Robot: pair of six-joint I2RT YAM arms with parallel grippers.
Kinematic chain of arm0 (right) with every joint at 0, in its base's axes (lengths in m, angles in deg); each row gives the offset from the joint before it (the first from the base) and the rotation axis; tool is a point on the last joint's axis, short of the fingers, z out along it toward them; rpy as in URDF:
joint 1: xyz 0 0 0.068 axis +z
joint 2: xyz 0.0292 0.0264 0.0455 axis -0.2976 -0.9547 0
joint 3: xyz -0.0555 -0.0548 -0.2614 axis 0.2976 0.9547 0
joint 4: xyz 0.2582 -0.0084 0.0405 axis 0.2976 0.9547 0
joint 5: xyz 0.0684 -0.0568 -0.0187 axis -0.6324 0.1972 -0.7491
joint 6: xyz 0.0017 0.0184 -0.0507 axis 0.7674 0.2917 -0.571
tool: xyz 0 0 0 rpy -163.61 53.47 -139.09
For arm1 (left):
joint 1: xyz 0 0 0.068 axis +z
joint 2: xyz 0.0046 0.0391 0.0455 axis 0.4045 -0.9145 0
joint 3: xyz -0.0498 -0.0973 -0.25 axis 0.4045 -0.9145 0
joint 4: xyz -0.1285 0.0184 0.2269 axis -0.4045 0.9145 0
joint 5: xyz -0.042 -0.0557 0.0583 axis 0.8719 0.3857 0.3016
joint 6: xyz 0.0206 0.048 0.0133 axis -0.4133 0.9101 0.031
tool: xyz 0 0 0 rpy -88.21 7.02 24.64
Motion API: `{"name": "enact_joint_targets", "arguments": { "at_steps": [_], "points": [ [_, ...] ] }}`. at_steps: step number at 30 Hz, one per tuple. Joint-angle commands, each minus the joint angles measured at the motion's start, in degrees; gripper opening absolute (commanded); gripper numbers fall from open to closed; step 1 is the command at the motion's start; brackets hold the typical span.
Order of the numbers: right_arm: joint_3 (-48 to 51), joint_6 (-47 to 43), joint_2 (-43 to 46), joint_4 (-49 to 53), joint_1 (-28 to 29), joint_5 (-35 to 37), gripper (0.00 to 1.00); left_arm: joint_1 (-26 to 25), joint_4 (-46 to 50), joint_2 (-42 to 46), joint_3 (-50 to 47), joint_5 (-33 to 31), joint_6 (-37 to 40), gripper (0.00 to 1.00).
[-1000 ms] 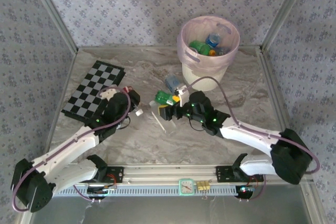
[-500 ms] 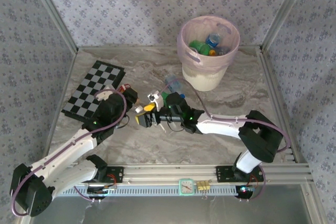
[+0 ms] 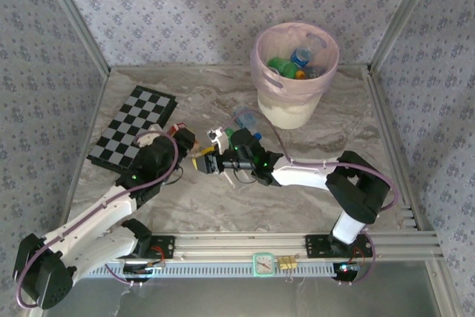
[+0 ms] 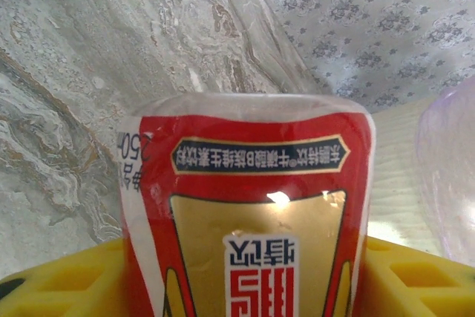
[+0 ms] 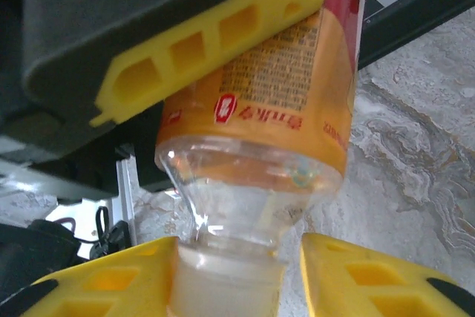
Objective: Put the plastic bottles in the bin
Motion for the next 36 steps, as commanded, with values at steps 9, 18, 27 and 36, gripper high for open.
{"name": "enact_joint_targets", "arguments": {
  "at_steps": [9, 18, 27, 36],
  "points": [
    [-2.00, 0.65, -1.05, -2.01, -0.69, -2.38, 0.28, 0.26, -0.53, 1.53, -0.07, 0.35, -1.79, 0.84],
    [-0.64, -3.01, 4.65, 4.49, -4.73, -0.29, 0.27, 8.20, 6.32, 8.40, 1.68, -0.38, 4.61, 1.00],
    [-8.66, -18.69, 18.52, 30.35, -12.25, 7.25, 0.26, 15.63, 12.62, 13.42, 0.30, 0.73, 9.80, 1.00],
    [-26.58, -28.34, 23.31, 53.31, -26.20, 10.47, 0.28, 15.92, 10.57, 8.01, -5.09, 9.49, 9.93, 1.00]
  ]
}}
